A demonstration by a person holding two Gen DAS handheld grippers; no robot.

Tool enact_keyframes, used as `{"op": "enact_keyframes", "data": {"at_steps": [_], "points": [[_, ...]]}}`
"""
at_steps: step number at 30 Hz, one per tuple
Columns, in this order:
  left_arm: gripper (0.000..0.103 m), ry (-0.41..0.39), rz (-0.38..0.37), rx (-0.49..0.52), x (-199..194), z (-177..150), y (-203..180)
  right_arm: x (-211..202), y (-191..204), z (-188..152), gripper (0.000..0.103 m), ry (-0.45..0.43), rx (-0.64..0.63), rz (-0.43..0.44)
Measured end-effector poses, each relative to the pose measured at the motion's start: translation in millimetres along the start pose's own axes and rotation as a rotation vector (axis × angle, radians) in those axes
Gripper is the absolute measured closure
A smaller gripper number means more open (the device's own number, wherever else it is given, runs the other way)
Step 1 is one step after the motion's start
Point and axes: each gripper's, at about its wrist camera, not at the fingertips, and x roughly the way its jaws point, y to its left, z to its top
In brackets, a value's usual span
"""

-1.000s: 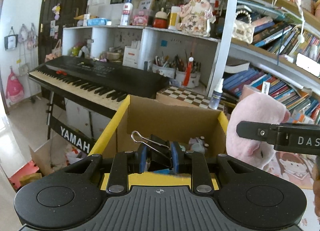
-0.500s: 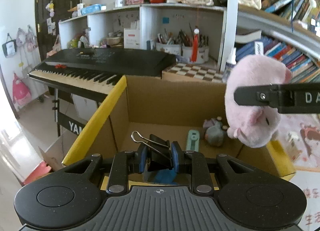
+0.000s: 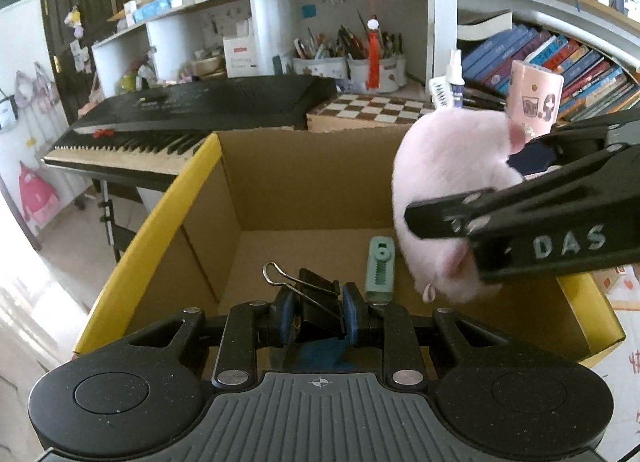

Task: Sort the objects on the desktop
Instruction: 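Lower both tools into the yellow box and open them to release the plush and clip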

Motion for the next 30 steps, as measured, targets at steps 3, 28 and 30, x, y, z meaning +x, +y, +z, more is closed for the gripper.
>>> {"op": "enact_keyframes", "data": {"at_steps": [3, 28, 30], "points": [[0.079, 0.012, -0.005, -0.009, 2.2, -0.4, -0.5, 9.6, -0.7, -0.1, 0.034, 0.041, -0.026, 0.016], [0.027, -0.008, 0.081, -0.004, -2.9, 0.8, -3.4, 32.2, -10.4, 13.9, 0.026, 0.091, -0.080, 0.055], [0.027, -0.018, 0.082, -0.014, -6.4, 1.7, -2.6, 26.0, -10.8, 14.6, 0.026, 0.074, -0.070, 0.046]]}}
